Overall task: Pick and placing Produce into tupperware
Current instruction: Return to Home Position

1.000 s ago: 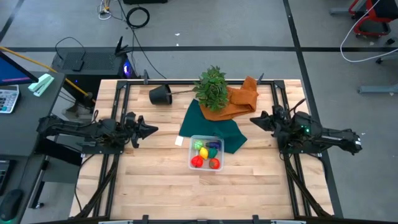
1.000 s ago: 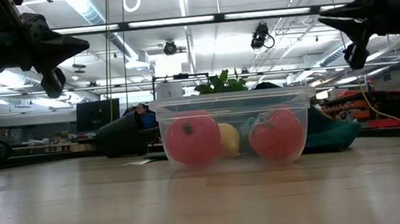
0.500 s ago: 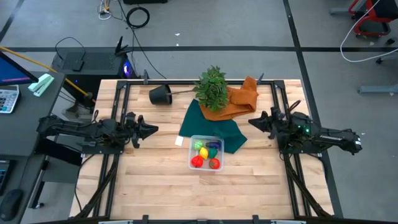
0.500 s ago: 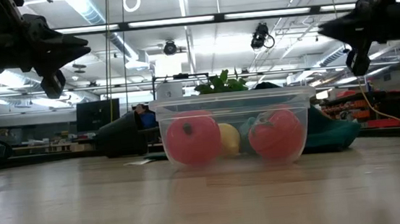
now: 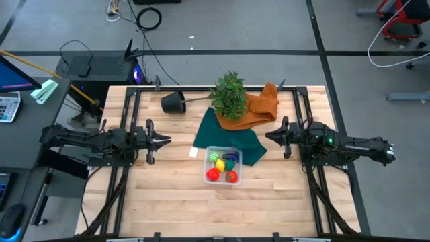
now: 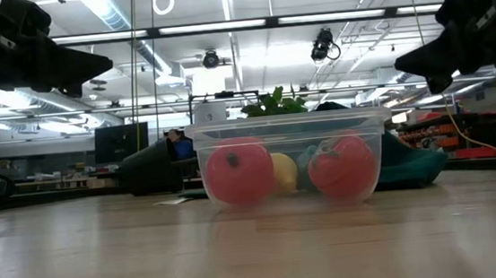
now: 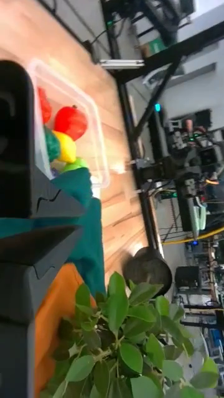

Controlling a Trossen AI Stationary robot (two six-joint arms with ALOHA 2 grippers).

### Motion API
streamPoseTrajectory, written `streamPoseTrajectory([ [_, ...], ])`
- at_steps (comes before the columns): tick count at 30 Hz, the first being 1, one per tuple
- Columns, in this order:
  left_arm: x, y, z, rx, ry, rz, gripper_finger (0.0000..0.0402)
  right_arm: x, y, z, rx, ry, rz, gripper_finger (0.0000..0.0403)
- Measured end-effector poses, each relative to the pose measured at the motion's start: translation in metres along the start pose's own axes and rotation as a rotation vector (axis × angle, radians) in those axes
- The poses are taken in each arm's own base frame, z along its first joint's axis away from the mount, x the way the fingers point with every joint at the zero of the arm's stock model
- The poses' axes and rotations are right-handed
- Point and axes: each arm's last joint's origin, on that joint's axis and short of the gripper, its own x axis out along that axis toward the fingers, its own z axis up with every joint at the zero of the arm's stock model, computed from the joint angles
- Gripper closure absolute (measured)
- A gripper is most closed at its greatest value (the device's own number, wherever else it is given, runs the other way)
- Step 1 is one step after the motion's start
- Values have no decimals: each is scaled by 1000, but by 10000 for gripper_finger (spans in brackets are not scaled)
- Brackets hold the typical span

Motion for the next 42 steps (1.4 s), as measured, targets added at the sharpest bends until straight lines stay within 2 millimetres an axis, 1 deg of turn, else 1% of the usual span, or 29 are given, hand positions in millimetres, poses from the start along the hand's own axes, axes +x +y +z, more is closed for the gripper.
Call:
streamPoseTrajectory([
  [5,0,0,0,-35,-1,0,342,2,1,-2,-39,27,41,403],
  [9,0,0,0,-47,-1,0,338,1,4,2,-99,-9,146,403],
  [11,0,0,0,-42,-1,0,339,1,5,3,-110,-15,171,403],
  [17,0,0,0,-42,-1,0,348,1,5,2,-65,-8,172,403],
  [29,0,0,0,-42,-1,0,338,1,5,2,-62,-8,172,403],
  [38,0,0,0,-42,-1,-1,348,1,5,2,-62,-8,172,402],
  [42,0,0,0,-42,-2,-1,346,1,5,2,-61,-8,172,402],
])
